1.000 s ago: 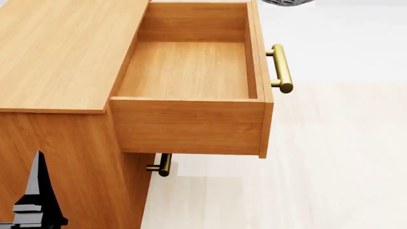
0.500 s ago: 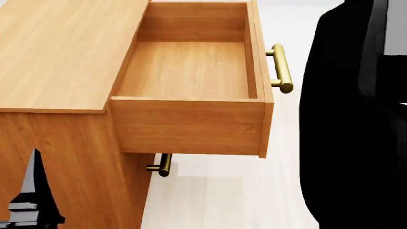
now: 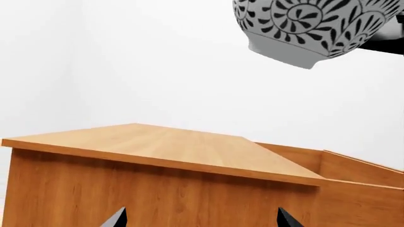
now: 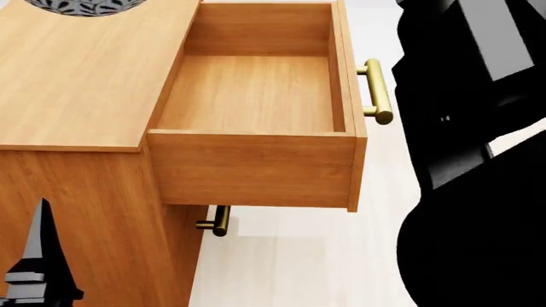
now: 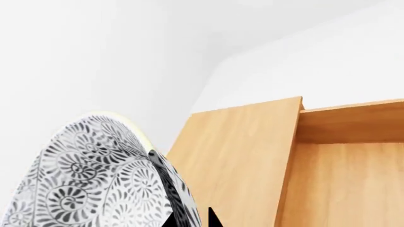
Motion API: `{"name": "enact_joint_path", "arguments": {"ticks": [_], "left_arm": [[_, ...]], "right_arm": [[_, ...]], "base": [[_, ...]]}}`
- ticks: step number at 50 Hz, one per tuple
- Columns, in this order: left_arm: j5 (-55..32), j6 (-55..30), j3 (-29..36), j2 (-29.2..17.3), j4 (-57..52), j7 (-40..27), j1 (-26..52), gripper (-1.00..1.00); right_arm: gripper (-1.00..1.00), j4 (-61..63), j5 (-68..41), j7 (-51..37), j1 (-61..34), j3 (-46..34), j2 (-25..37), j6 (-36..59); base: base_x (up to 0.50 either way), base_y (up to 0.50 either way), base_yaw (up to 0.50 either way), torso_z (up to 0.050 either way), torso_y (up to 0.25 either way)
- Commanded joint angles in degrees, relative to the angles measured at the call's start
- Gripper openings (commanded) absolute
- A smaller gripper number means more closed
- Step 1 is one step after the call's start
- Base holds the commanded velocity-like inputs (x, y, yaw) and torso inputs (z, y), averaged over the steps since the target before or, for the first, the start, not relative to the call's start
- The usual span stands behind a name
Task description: Put the bowl on top of the cabinet.
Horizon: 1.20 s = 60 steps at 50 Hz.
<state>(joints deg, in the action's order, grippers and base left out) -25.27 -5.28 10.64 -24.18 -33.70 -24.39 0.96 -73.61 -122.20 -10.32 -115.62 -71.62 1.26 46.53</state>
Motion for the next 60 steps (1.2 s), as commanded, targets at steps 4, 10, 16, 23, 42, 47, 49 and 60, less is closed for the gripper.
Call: {"name": "enact_joint_path", "arguments": {"ticks": [4, 10, 16, 23, 42, 47, 49, 60], "left_arm": [[0.96, -1.93, -1.21, 0.88, -2.71, -0.19, -1.43, 1.0], [0.79, -2.28, -1.23, 0.68, -3.23, -0.5, -1.45, 1.0], [0.54, -2.44, -1.32, 0.54, -3.52, -0.71, -1.42, 1.0], [0.18, -2.36, -1.57, 0.38, -3.48, -0.78, -1.31, 1.0], [-0.55, -2.21, -2.01, -0.07, -3.69, -1.02, -1.28, 1.0], [-0.4, -2.06, -1.78, -0.06, -3.55, -0.98, -1.28, 1.0], [-0.52, -2.14, -1.89, -0.13, -3.51, -1.05, -1.23, 1.0], [-0.61, -2.11, -1.84, -0.27, -3.74, -1.27, -1.24, 1.0]], "right_arm": [[-1.0, 5.51, -23.21, 5.28, -1.01, -23.89, -1.26, -2.84], [-1.0, 6.83, -22.25, 5.85, -1.05, -23.45, -1.26, -2.57], [-1.0, 7.76, -21.8, 5.92, -0.85, -23.08, -1.26, -2.58], [-1.0, 8.81, -21.32, 5.82, -0.03, -22.77, -1.26, -2.76], [-1.0, 9.21, -18.45, 6.0, 3.45, -22.84, -1.26, -3.07], [-1.0, 9.19, -17.92, 5.49, 4.31, -22.85, -1.26, -3.09], [-1.0, 9.57, -17.08, 5.77, 4.68, -22.76, -1.26, -3.0], [-1.0, 9.76, -16.72, 5.92, 5.41, -22.72, -1.26, -3.11]], "base": [[0.0, 0.0, 0.0, 0.0, 0.004], [0.0, 0.0, 0.0, 0.0, 0.0], [0.0, 0.0, 0.0, 0.0, 0.0], [0.0, 0.0, 0.0, 0.0, 0.0], [0.0, 0.0, 0.0, 0.0, 0.0], [0.0, 0.0, 0.0, 0.0, 0.0], [0.0, 0.0, 0.0, 0.0, 0.0], [0.0, 0.0, 0.0, 0.0, 0.0]]}}
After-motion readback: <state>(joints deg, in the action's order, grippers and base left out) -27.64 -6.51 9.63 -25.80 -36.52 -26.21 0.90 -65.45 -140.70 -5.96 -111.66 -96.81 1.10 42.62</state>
